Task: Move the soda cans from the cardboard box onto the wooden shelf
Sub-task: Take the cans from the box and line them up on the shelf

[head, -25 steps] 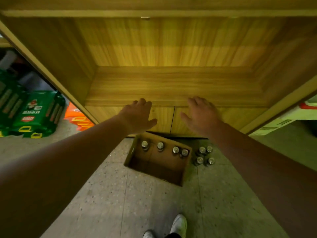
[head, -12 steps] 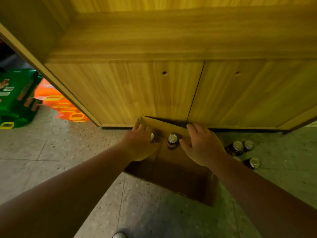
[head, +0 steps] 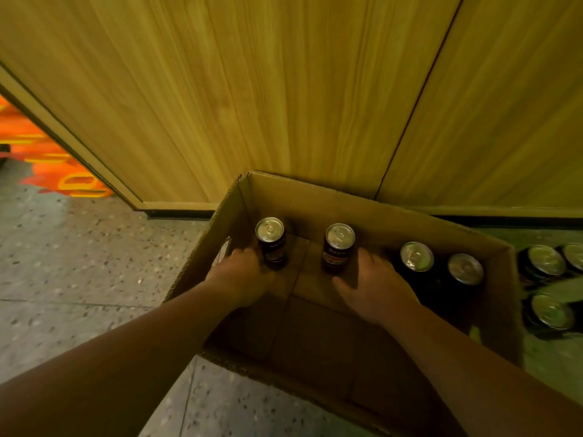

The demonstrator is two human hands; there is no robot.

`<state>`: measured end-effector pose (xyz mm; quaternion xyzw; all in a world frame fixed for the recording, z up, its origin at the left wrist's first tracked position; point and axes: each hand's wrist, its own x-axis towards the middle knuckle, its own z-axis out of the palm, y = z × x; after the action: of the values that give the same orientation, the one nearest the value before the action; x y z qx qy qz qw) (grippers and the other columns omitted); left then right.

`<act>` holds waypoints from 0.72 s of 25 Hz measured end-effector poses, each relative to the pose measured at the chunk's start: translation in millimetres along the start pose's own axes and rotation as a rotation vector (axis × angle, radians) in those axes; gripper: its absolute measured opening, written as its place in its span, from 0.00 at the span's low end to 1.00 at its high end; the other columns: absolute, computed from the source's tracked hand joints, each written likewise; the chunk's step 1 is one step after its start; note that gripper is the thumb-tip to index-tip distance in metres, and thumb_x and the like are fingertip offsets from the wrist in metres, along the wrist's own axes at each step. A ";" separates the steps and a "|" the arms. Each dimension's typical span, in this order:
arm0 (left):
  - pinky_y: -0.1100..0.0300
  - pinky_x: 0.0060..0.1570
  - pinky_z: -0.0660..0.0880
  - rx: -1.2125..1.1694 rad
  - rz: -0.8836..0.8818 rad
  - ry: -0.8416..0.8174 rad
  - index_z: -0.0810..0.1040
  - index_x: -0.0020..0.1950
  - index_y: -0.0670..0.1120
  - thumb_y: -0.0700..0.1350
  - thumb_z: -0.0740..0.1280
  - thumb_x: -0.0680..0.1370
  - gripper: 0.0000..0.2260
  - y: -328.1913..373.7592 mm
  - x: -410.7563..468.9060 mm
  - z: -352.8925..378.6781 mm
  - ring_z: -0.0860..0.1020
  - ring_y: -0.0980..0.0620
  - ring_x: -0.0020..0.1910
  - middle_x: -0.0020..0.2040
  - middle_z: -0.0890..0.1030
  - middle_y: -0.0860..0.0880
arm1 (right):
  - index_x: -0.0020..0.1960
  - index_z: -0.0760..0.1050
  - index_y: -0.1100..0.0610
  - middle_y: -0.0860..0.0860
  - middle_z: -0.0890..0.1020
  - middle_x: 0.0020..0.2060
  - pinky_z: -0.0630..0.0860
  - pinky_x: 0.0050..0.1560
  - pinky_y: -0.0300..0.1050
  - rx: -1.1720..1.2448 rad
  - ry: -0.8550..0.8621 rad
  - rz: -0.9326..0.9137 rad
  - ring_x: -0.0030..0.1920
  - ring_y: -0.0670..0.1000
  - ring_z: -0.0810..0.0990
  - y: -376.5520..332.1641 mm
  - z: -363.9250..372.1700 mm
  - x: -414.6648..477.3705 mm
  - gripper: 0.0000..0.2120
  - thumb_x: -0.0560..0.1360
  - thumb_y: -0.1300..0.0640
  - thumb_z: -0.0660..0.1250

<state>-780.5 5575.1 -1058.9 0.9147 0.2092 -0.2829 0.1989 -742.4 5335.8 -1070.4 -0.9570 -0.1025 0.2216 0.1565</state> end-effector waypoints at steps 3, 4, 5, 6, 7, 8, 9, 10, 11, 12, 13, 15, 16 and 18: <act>0.48 0.58 0.77 -0.292 -0.039 0.083 0.69 0.67 0.48 0.62 0.74 0.66 0.35 -7.4 37.4 14.1 0.77 0.48 0.58 0.62 0.77 0.47 | 0.75 0.54 0.54 0.55 0.65 0.73 0.67 0.67 0.52 0.240 0.050 0.083 0.72 0.56 0.64 5.0 28.1 26.2 0.41 0.71 0.37 0.66; 0.50 0.59 0.77 -0.405 -0.019 0.119 0.69 0.68 0.49 0.60 0.77 0.64 0.38 -8.1 49.5 19.0 0.77 0.49 0.59 0.63 0.78 0.49 | 0.73 0.58 0.54 0.54 0.69 0.70 0.68 0.65 0.51 0.347 0.089 0.086 0.70 0.56 0.67 5.4 34.6 34.1 0.39 0.70 0.40 0.70; 0.52 0.61 0.75 -0.500 0.018 0.146 0.69 0.70 0.49 0.56 0.80 0.63 0.39 -5.6 55.4 23.3 0.76 0.50 0.61 0.64 0.77 0.50 | 0.71 0.62 0.53 0.53 0.72 0.68 0.70 0.64 0.50 0.450 0.133 0.086 0.68 0.55 0.70 5.4 40.3 40.6 0.37 0.68 0.43 0.73; 0.54 0.62 0.74 -0.581 0.044 0.170 0.69 0.71 0.49 0.50 0.81 0.64 0.39 -4.7 62.5 27.8 0.76 0.51 0.63 0.64 0.77 0.51 | 0.69 0.65 0.53 0.52 0.74 0.65 0.71 0.62 0.49 0.536 0.176 0.086 0.66 0.54 0.72 4.6 44.8 47.1 0.35 0.67 0.47 0.76; 0.55 0.62 0.73 -0.639 0.064 0.197 0.70 0.71 0.48 0.45 0.81 0.65 0.37 -3.0 64.9 30.8 0.75 0.52 0.63 0.64 0.78 0.51 | 0.68 0.67 0.52 0.52 0.76 0.63 0.72 0.60 0.47 0.595 0.217 0.082 0.65 0.54 0.74 3.4 48.3 52.3 0.34 0.66 0.50 0.78; 0.57 0.61 0.73 -0.700 0.073 0.220 0.71 0.70 0.49 0.42 0.81 0.66 0.35 -1.6 66.6 33.0 0.76 0.52 0.63 0.63 0.78 0.51 | 0.67 0.69 0.53 0.52 0.78 0.62 0.72 0.58 0.45 0.630 0.255 0.077 0.64 0.53 0.75 1.7 50.5 56.3 0.34 0.65 0.52 0.78; 0.57 0.60 0.73 -0.740 0.084 0.239 0.73 0.69 0.49 0.40 0.80 0.66 0.33 -1.5 68.9 35.1 0.76 0.52 0.62 0.61 0.79 0.52 | 0.66 0.70 0.53 0.52 0.79 0.61 0.72 0.56 0.43 0.649 0.288 0.071 0.63 0.53 0.76 -0.2 51.6 59.6 0.33 0.64 0.53 0.79; 0.58 0.59 0.73 -0.760 0.093 0.249 0.74 0.68 0.49 0.40 0.80 0.67 0.31 -1.7 70.4 35.8 0.77 0.52 0.61 0.60 0.80 0.52 | 0.65 0.71 0.53 0.52 0.80 0.60 0.71 0.54 0.42 0.659 0.308 0.067 0.62 0.53 0.77 -1.8 52.0 61.9 0.32 0.64 0.53 0.79; 0.57 0.59 0.74 -0.757 0.108 0.253 0.75 0.67 0.48 0.40 0.80 0.67 0.31 -0.4 67.9 33.8 0.77 0.51 0.61 0.60 0.81 0.51 | 0.65 0.72 0.54 0.52 0.80 0.59 0.71 0.53 0.40 0.658 0.312 0.066 0.61 0.52 0.78 -3.9 51.5 62.9 0.32 0.65 0.54 0.79; 0.56 0.60 0.74 -0.745 0.117 0.253 0.75 0.67 0.48 0.40 0.80 0.67 0.30 -0.5 66.3 30.8 0.78 0.51 0.61 0.60 0.81 0.51 | 0.65 0.72 0.54 0.52 0.80 0.59 0.71 0.52 0.40 0.649 0.303 0.065 0.60 0.52 0.78 -5.5 49.6 62.2 0.31 0.65 0.54 0.79; 0.56 0.61 0.74 -0.723 0.130 0.246 0.75 0.66 0.49 0.41 0.80 0.67 0.30 -0.2 62.3 26.7 0.78 0.52 0.61 0.59 0.81 0.52 | 0.65 0.72 0.54 0.52 0.80 0.59 0.71 0.52 0.39 0.634 0.287 0.062 0.60 0.51 0.78 -7.4 45.0 58.7 0.31 0.65 0.54 0.79; 0.56 0.59 0.75 -0.688 0.136 0.244 0.76 0.64 0.54 0.45 0.80 0.66 0.29 3.4 45.7 12.9 0.78 0.54 0.59 0.56 0.81 0.56 | 0.65 0.72 0.54 0.51 0.81 0.58 0.72 0.53 0.40 0.615 0.262 0.051 0.60 0.51 0.78 -12.9 26.2 43.0 0.31 0.65 0.52 0.79; 0.54 0.60 0.75 -0.687 0.134 0.251 0.75 0.64 0.55 0.47 0.81 0.65 0.30 6.6 32.1 0.8 0.78 0.55 0.59 0.56 0.81 0.57 | 0.64 0.72 0.53 0.51 0.81 0.58 0.73 0.53 0.41 0.612 0.258 0.045 0.59 0.51 0.78 -17.4 9.6 30.5 0.31 0.64 0.52 0.79; 0.52 0.60 0.76 -0.711 0.137 0.259 0.74 0.65 0.54 0.46 0.81 0.63 0.33 18.1 -2.0 -30.6 0.78 0.53 0.60 0.57 0.81 0.56 | 0.64 0.72 0.53 0.50 0.81 0.58 0.73 0.52 0.40 0.610 0.256 0.036 0.58 0.49 0.78 -28.4 -31.7 -0.6 0.31 0.65 0.50 0.78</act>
<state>-759.8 5574.3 -1030.0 0.8285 0.2563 -0.0610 0.4942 -732.1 5354.0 -1033.3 -0.8878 0.0061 0.1229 0.4434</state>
